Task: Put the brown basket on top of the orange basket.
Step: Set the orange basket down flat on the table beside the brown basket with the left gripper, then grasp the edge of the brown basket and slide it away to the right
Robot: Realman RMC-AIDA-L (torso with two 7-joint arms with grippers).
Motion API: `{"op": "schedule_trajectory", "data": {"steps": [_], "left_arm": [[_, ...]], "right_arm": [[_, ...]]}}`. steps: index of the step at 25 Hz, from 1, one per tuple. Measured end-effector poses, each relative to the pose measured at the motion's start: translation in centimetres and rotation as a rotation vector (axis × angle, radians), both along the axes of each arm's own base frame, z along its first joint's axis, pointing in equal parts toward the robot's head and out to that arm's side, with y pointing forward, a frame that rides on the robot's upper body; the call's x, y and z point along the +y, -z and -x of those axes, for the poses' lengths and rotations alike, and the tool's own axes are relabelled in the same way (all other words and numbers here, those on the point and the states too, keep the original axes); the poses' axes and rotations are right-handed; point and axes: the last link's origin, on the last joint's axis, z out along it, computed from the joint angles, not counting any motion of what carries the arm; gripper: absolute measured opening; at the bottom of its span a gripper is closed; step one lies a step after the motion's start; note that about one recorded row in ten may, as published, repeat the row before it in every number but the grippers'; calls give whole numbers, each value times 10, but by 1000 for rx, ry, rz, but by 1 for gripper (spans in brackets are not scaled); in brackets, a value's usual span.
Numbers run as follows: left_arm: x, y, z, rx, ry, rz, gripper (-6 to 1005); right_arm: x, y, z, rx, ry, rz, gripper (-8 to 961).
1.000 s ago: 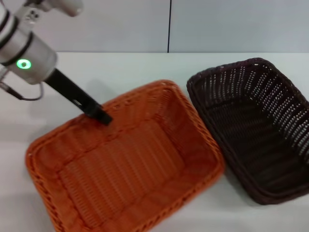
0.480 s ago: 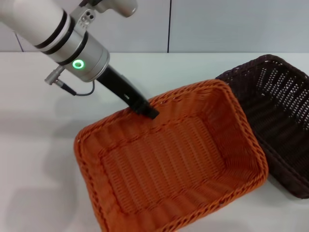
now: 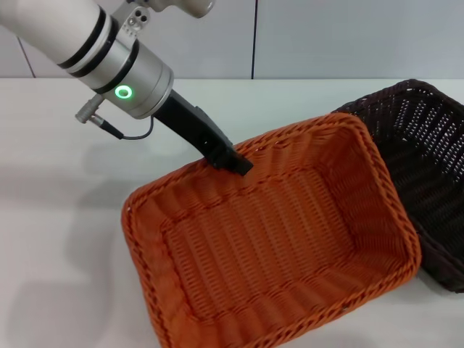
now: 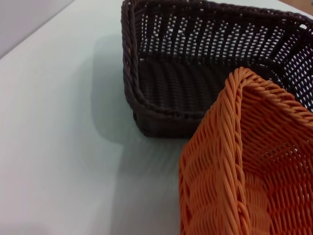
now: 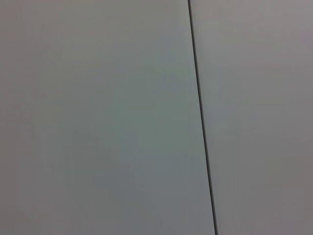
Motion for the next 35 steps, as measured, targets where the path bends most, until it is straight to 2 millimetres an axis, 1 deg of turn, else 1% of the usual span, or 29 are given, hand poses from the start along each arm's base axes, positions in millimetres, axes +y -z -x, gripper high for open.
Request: {"op": "schedule_trajectory", "data": {"steps": [1, 5, 12, 18, 25, 26, 27, 28, 31, 35], "left_arm": [[0, -1, 2, 7, -5, -2, 170], [1, -9, 10, 47, -27, -39, 230], [2, -12, 12, 65, -30, -60, 334], [8, -21, 12, 72, -5, -124, 573], [21, -36, 16, 20, 17, -276, 733], [21, -36, 16, 20, 17, -276, 756], [23, -39, 17, -6, 21, -311, 779], [27, -44, 18, -84, 37, -377, 802], [30, -50, 22, -207, 62, -456, 844], [29, -66, 34, -419, 113, -613, 846]], "right_arm": [[0, 0, 0, -1, 0, -1, 574], [2, -2, 1, -3, -4, -2, 574], [5, -3, 3, -8, -8, -1, 574], [6, -3, 5, -9, -12, 0, 574], [11, 0, 10, -2, -34, 28, 574], [12, 0, 12, 4, -46, 40, 574], [15, -2, 15, 30, -79, 75, 574], [15, -2, 15, 30, -79, 75, 574], [20, -10, 19, 75, -138, 151, 574], [26, -26, 28, 84, -232, 300, 574]]}}
